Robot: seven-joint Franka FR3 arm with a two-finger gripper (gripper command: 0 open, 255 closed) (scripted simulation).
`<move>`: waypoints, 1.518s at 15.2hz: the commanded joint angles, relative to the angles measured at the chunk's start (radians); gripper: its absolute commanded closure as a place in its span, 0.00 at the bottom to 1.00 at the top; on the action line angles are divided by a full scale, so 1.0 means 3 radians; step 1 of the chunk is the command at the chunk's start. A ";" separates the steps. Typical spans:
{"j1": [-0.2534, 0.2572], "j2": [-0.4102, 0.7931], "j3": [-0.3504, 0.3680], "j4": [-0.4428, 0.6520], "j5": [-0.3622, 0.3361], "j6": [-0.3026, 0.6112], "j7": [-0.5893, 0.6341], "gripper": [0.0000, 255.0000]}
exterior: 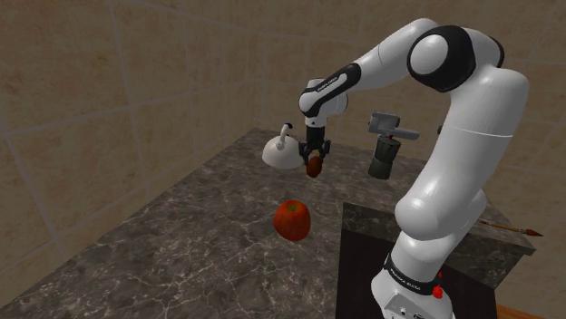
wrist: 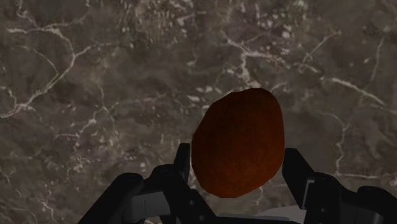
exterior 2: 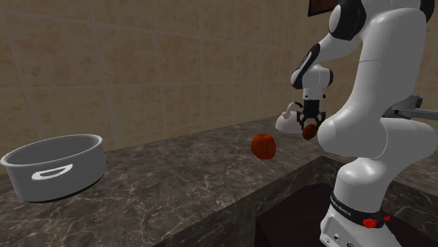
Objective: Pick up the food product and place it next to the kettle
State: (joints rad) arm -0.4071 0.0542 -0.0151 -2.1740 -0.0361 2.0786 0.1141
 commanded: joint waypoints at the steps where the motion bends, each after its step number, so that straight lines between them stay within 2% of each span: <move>1: 0.0003 0.0033 0.0003 -0.0019 0.0002 0.0002 0.0003 1.00; 5: 0.0003 0.0033 0.0002 -0.0019 0.0002 0.0002 0.0003 1.00; 6: 0.0003 0.0040 0.0002 -0.0014 0.0002 0.0003 0.0003 0.00; 11: 0.0003 0.0033 0.0002 -0.0019 0.0002 0.0002 0.0003 0.00; 15: 0.0010 -0.0085 0.0008 0.0285 0.0009 -0.0421 -0.0001 0.00; 23: 0.0010 -0.0085 0.0008 0.0285 0.0009 -0.0421 -0.0001 0.00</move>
